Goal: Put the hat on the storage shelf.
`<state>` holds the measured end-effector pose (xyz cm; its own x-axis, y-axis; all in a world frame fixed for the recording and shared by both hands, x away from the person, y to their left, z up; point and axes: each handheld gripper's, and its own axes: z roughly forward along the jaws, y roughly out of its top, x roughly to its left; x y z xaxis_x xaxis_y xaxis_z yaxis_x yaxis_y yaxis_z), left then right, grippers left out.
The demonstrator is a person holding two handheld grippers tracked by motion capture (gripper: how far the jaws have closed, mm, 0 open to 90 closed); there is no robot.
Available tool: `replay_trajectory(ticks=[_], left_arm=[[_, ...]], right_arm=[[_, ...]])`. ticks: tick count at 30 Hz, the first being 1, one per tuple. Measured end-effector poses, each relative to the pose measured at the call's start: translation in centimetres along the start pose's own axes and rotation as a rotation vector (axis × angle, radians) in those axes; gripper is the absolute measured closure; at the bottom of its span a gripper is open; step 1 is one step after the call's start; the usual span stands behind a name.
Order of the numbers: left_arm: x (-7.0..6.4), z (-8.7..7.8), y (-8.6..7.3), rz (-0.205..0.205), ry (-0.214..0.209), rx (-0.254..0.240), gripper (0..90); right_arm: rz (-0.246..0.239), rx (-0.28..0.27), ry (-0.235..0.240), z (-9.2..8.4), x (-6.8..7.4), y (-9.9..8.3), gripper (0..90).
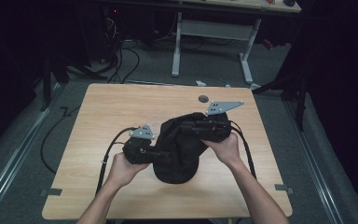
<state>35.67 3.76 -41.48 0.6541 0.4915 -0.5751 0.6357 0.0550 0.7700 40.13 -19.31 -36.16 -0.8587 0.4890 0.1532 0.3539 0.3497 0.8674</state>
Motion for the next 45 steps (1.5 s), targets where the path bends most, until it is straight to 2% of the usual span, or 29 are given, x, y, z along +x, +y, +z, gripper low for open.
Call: replay_trajectory(ticks=[5, 10, 12, 13, 14, 16, 19, 25, 28, 29, 33, 36, 37, 38, 39, 41, 42, 43, 44, 45], left_arm=[[-0.1, -0.3, 0.0, -0.002, 0.019, -0.013, 84.9], [0.0, -0.7, 0.0, -0.006, 0.042, -0.034, 85.3], [0.1, -0.9, 0.0, -0.012, 0.052, -0.041, 85.5], [0.2, -1.0, 0.0, -0.014, 0.056, -0.046, 85.5], [0.2, -1.2, 0.0, -0.019, 0.058, -0.055, 85.5], [0.3, -1.4, 0.1, -0.029, 0.060, -0.064, 85.5], [0.5, -1.8, 0.2, -0.032, 0.072, -0.074, 85.5], [0.6, -2.8, 0.5, -0.055, 0.083, -0.123, 85.5], [0.7, -2.8, 0.7, -0.059, 0.091, -0.123, 85.5], [0.8, -2.8, 0.7, -0.060, 0.097, -0.124, 85.4], [0.9, -2.8, 0.8, -0.067, 0.114, -0.139, 85.4], [0.8, -3.1, 0.9, -0.071, 0.122, -0.158, 85.4], [0.8, -3.3, 0.9, -0.074, 0.123, -0.164, 85.3], [0.8, -3.4, 1.0, -0.074, 0.125, -0.170, 85.3], [0.8, -3.6, 1.1, -0.076, 0.129, -0.183, 85.3], [0.9, -3.9, 1.3, -0.082, 0.139, -0.202, 85.2], [1.0, -4.2, 1.4, -0.084, 0.146, -0.218, 85.2], [1.0, -4.2, 1.4, -0.084, 0.146, -0.218, 85.3], [1.0, -4.4, 1.4, -0.084, 0.155, -0.231, 85.2], [1.0, -4.4, 1.4, -0.084, 0.155, -0.231, 85.2]], right_arm=[[0.022, -0.027, 0.025, -0.1, -0.1, -0.6, 77.1], [0.041, -0.048, 0.030, -0.2, -0.1, -0.8, 67.6], [0.047, -0.048, 0.022, -0.2, 0.0, -0.9, 58.4], [0.047, -0.048, 0.022, -0.2, 0.0, -0.9, 58.4], [0.045, -0.042, 0.021, -0.3, 0.0, -0.9, 52.4], [0.043, -0.038, 0.017, -0.4, 0.1, -1.0, 50.8], [0.029, -0.035, -0.011, -0.9, 0.3, -1.0, 43.8], [0.032, -0.041, -0.035, -2.0, 0.4, -1.6, 41.3], [0.046, -0.017, -0.062, -2.3, 0.0, -2.4, 39.7], [0.059, -0.017, -0.084, -2.6, -0.3, -3.1, 39.8], [0.089, -0.014, -0.109, -3.0, -0.8, -4.1, 41.8], [0.116, -0.001, -0.160, -3.3, -1.2, -5.6, 42.5], [0.133, 0.001, -0.192, -3.5, -1.2, -6.5, 43.0], [0.133, 0.001, -0.192, -3.5, -1.2, -6.5, 43.0], [0.140, 0.014, -0.239, -3.6, -1.3, -7.4, 43.3], [0.147, 0.019, -0.253, -3.6, -1.5, -7.8, 43.4], [0.171, 0.023, -0.299, -3.5, -1.8, -9.1, 43.2], [0.171, 0.023, -0.299, -3.5, -1.8, -9.1, 43.2], [0.201, 0.034, -0.325, -3.3, -2.1, -10.3, 43.1], [0.201, 0.034, -0.325, -3.3, -2.1, -10.3, 43.1]])
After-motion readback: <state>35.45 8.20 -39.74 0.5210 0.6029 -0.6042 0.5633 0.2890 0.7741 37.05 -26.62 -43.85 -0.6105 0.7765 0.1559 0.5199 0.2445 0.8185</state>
